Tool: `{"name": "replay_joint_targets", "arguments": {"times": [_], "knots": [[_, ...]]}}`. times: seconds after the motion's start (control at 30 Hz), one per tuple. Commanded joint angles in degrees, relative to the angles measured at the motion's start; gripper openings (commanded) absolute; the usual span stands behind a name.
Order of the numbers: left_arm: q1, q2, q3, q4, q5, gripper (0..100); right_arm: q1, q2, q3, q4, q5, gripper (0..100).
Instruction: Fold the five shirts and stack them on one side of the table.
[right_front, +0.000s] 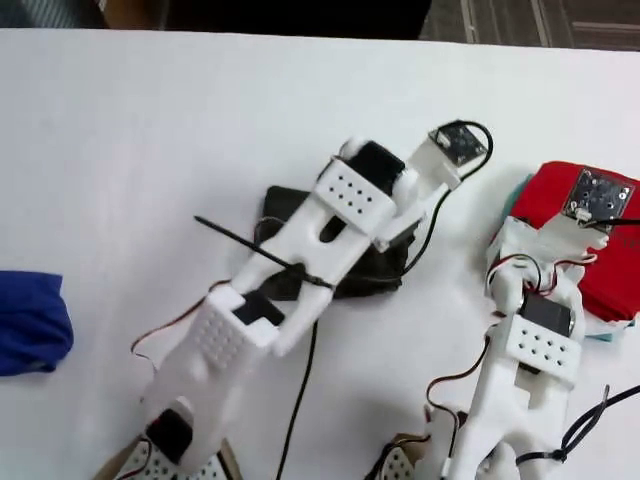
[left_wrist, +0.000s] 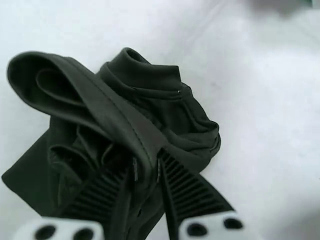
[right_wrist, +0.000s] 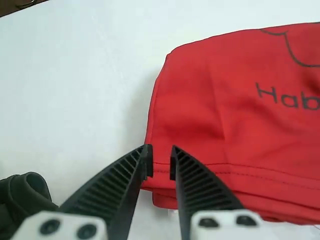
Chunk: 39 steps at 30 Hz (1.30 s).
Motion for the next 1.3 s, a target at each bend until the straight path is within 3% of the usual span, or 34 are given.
{"name": "replay_joint_targets", "arguments": {"times": [0.0,0.2,0.33,0.53,0.77,0.93,1.27], "knots": [[0.4,-0.3,-2.7,0.4,-0.1,4,0.2,-2.2,-0.4,-1.1,-0.4,6.9],[0.1,-2.0,-5.0,1.8,-4.7,18,0.1,-2.2,-0.4,-1.1,-0.4,6.9],[-2.7,-4.4,-11.7,3.8,-4.5,21,0.0,-2.2,0.0,-1.2,-0.4,6.9],[-16.2,-5.8,-16.6,5.2,-4.4,21,-5.5,-2.1,0.6,-0.6,0.4,6.9],[-35.8,-5.3,-16.4,5.6,-4.3,21,-14.6,1.0,-0.8,0.9,6.5,6.9],[-42.6,-6.0,-11.8,5.6,-4.7,21,-22.3,17.0,-16.8,11.4,12.7,7.1],[-54.2,-6.0,0.0,5.6,-4.7,21,-31.6,55.2,-67.7,48.3,25.9,7.5]]}}
